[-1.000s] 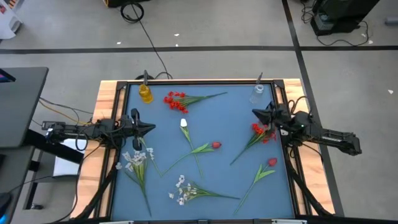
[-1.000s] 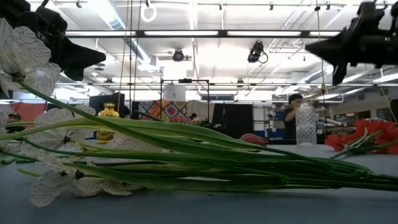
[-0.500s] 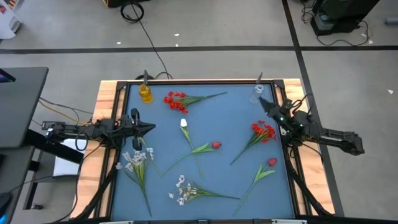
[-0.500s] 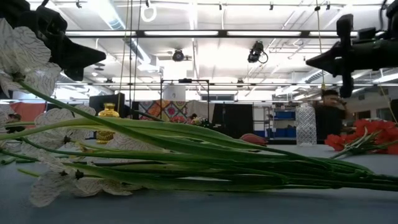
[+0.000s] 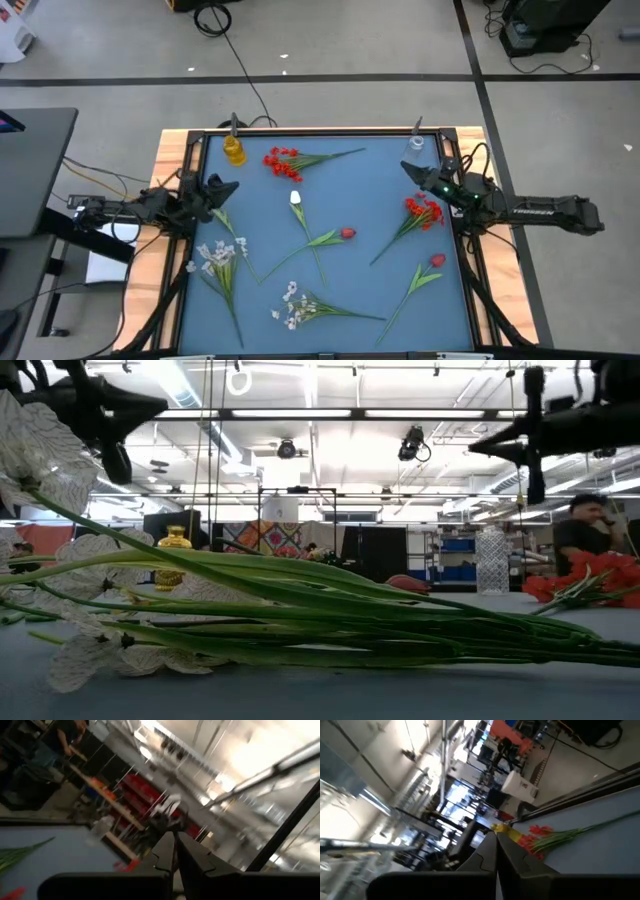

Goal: Sort flowers into vase by color
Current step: Put the bottom orange flowers into the transparent vase

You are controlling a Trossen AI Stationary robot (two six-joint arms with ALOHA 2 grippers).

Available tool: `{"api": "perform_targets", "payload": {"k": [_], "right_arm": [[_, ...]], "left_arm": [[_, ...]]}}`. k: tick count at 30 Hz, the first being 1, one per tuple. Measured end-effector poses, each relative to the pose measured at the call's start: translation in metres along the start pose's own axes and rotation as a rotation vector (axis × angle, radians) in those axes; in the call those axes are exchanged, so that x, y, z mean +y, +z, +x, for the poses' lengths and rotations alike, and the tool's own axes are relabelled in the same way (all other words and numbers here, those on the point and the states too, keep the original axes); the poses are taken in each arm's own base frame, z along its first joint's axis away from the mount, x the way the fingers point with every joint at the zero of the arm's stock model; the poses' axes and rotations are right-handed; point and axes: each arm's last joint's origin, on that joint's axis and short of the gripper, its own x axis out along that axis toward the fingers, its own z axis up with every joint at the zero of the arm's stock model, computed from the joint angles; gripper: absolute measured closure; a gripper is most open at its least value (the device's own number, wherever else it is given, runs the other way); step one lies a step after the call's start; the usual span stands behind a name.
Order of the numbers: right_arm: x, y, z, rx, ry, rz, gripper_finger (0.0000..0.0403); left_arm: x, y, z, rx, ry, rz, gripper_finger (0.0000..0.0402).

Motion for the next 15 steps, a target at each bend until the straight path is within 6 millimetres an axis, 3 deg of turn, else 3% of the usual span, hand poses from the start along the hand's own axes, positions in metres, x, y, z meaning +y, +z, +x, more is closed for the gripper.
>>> {"api": "perform_targets", "payload": {"k": [9, 15], "right_arm": [[0.024, -0.015, 0.031, 0.167, -0.035, -0.185, 0.0383], [0.027, -0.022, 0.051, 0.235, -0.074, -0.125, 0.0376]], "left_arm": [[-0.001, 0.001, 0.0, -0.001, -0.016, -0.041, 0.0374], [0.006, -0.011, 0.004, 0.11, 0.052, -0.053, 0.0374]]}}
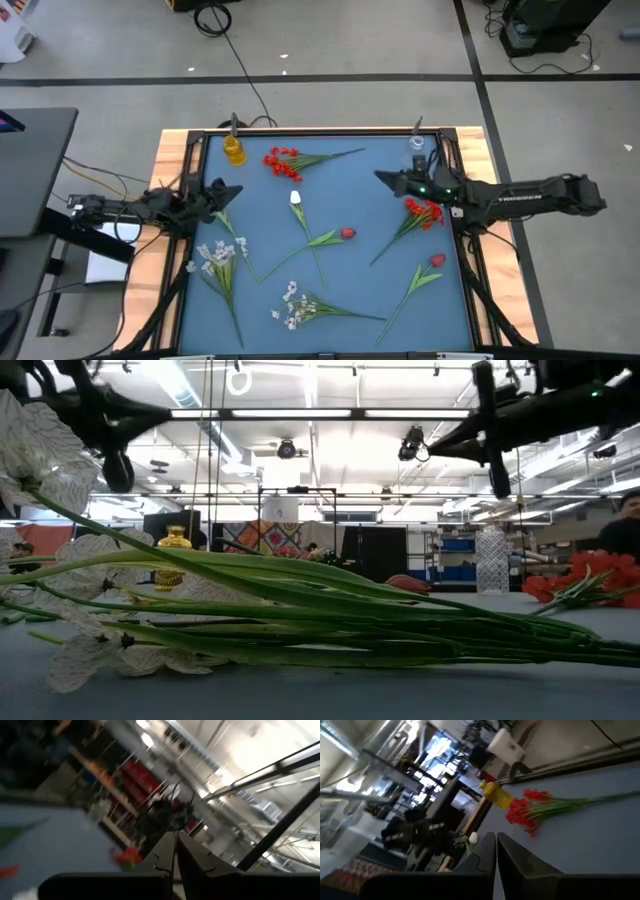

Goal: Sort flowers into vase by color
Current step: Put the bottom orange flowers into the transparent vase

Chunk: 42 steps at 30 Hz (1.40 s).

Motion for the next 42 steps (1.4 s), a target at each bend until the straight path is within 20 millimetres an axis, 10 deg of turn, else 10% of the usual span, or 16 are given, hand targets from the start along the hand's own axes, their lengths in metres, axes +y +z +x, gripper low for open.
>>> {"api": "perform_targets", "payload": {"k": [33, 42], "right_arm": [[-0.017, -0.011, 0.008, 0.434, -0.278, 0.202, 0.0291], [0.013, 0.017, -0.005, 0.503, -0.503, -0.001, 0.0292]], "left_arm": [[0.003, -0.017, 0.06, 0.13, 0.424, -0.16, 0.0221], [-0.001, -0.01, 0.095, 0.29, 0.709, -0.1, 0.0221]]}}
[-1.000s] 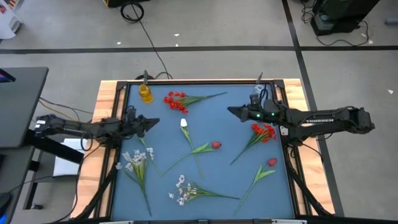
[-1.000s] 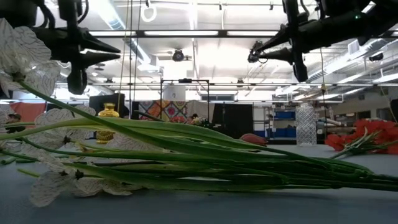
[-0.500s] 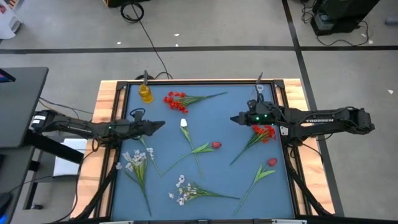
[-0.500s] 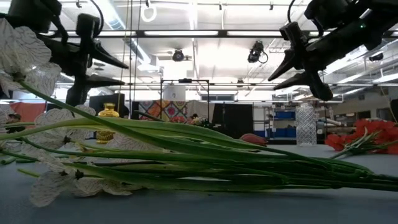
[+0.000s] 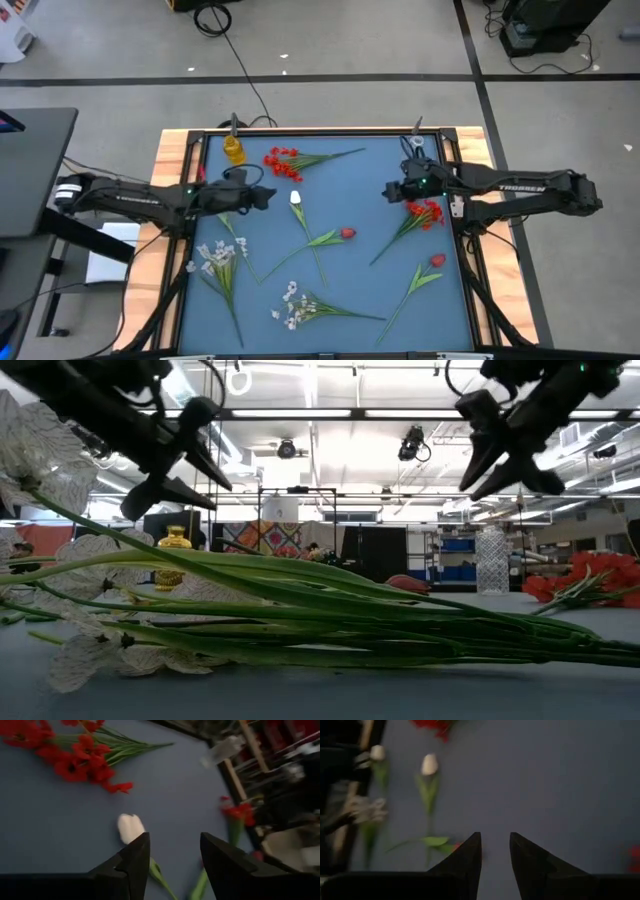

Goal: Sort flowers into vase by color
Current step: Put the bottom orange flowers into the transparent vase

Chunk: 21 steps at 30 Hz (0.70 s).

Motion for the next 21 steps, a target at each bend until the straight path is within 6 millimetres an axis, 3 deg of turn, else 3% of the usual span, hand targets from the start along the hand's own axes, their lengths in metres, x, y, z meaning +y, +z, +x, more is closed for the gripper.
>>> {"api": "perform_targets", "payload": {"k": [4, 9, 21], "right_arm": [[0.0, 0.006, -0.013, -0.056, -0.122, 0.016, 0.0292], [-0.002, 0.007, -0.012, -0.032, -0.142, 0.061, 0.0292], [0.009, -0.005, 0.007, 0.038, -0.152, 0.034, 0.0292]], "left_arm": [[-0.013, 0.006, 0.01, 0.016, 0.052, 0.02, 0.0221], [-0.025, 0.005, 0.026, 0.071, 0.066, 0.025, 0.0221], [-0.013, -0.041, 0.068, 0.367, 0.175, -0.096, 0.0221]]}}
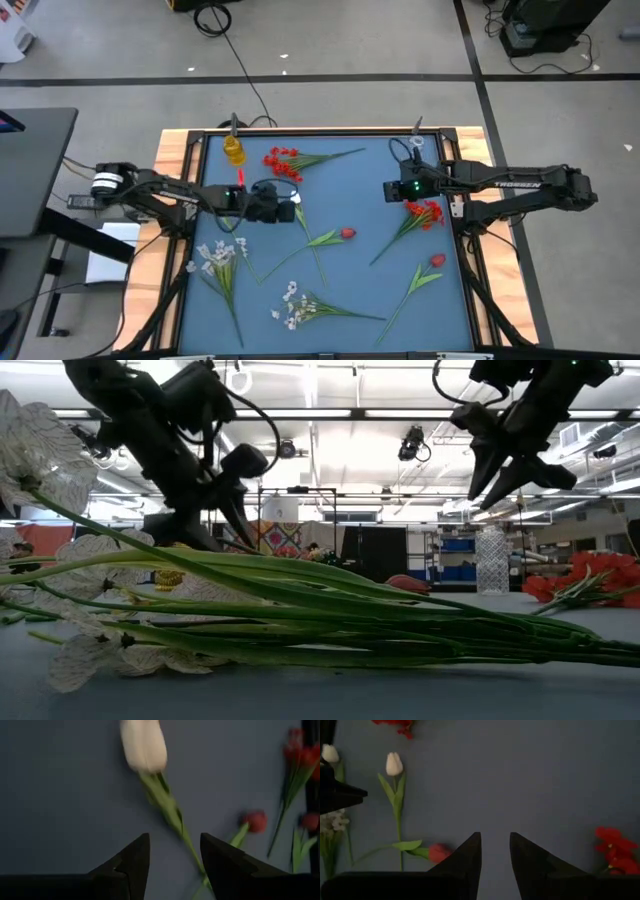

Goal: Sort flowers into vase by color
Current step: Put the bottom orange flowers into the transparent vase

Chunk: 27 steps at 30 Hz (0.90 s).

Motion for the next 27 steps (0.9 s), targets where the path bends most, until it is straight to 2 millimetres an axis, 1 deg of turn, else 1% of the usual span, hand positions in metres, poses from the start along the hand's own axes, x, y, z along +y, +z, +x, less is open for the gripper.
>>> {"api": "perform_targets", "payload": {"k": [4, 7, 10, 13, 16, 18, 21, 23, 25, 27], "right_arm": [[0.004, -0.006, 0.009, 0.03, -0.03, -0.063, 0.0292], [0.006, -0.011, 0.015, 0.059, -0.046, -0.104, 0.0292], [0.011, -0.015, 0.019, 0.066, -0.026, -0.149, 0.0292], [0.016, -0.014, 0.019, 0.027, 0.012, -0.176, 0.0292], [0.019, -0.011, 0.017, -0.04, 0.036, -0.184, 0.0292], [0.021, -0.008, 0.016, -0.065, 0.059, -0.19, 0.0292], [0.019, -0.008, 0.017, -0.058, 0.042, -0.204, 0.0292], [0.017, -0.007, 0.019, -0.006, 0.028, -0.191, 0.0292], [0.012, -0.008, 0.023, 0.064, -0.003, -0.132, 0.0292], [0.007, -0.012, 0.025, 0.134, -0.059, -0.072, 0.0292]], "left_arm": [[0.003, -0.01, 0.008, 0.042, 0.03, -0.037, 0.0221], [0.002, -0.015, 0.011, 0.052, 0.03, -0.064, 0.0221], [0.0, -0.017, 0.011, 0.067, 0.012, -0.086, 0.0221], [-0.004, -0.018, 0.01, 0.114, -0.04, -0.093, 0.0221], [-0.008, -0.018, 0.01, 0.123, -0.061, -0.075, 0.0221], [-0.016, -0.016, 0.008, 0.118, -0.082, -0.068, 0.0221], [-0.029, -0.009, 0.005, 0.103, -0.114, -0.032, 0.0221], [-0.039, -0.004, 0.002, 0.092, -0.115, 0.008, 0.0221], [-0.048, 0.002, -0.002, 0.08, -0.109, 0.066, 0.0221], [-0.055, 0.01, -0.006, 0.068, -0.097, 0.182, 0.0221]]}}
